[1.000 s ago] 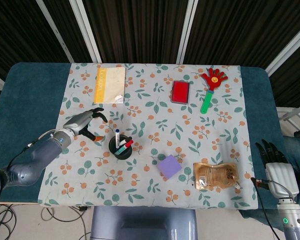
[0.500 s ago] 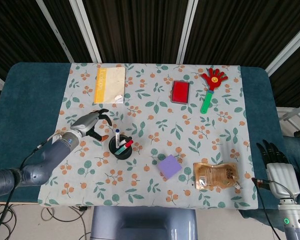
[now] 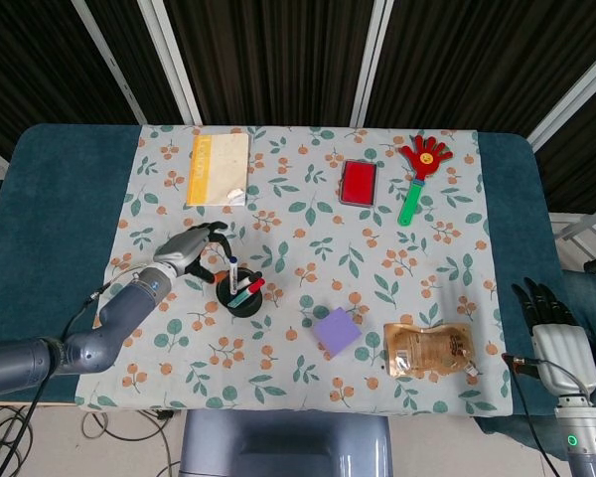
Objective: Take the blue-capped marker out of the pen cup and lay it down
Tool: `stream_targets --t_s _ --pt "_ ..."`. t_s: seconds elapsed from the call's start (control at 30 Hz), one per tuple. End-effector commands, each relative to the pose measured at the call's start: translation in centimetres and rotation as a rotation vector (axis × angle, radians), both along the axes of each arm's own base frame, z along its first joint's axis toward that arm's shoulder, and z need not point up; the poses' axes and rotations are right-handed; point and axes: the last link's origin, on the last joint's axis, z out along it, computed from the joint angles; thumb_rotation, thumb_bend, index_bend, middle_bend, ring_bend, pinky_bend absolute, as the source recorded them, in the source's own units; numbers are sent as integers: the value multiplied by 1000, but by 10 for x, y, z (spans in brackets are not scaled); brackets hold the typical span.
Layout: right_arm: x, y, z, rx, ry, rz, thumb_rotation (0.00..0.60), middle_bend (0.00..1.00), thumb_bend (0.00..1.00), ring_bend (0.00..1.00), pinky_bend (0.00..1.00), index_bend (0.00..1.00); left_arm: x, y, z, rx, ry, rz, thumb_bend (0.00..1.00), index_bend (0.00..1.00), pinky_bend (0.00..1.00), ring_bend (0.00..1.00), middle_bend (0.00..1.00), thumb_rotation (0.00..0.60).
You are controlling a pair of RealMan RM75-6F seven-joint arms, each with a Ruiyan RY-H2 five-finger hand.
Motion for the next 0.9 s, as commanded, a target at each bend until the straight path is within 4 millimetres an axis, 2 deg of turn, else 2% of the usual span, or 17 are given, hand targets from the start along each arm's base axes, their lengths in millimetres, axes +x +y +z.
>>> stream_targets --t_s 0.03,0.9 --pt "0 0 1 -2 -1 1 600 0 54 32 192 75 5 -1 -2 3 -6 -7 319 439 0 0 74 600" --pt "0 0 1 3 -2 -1 600 0 54 32 192 75 17 0 -3 7 -21 5 335 445 0 0 85 600"
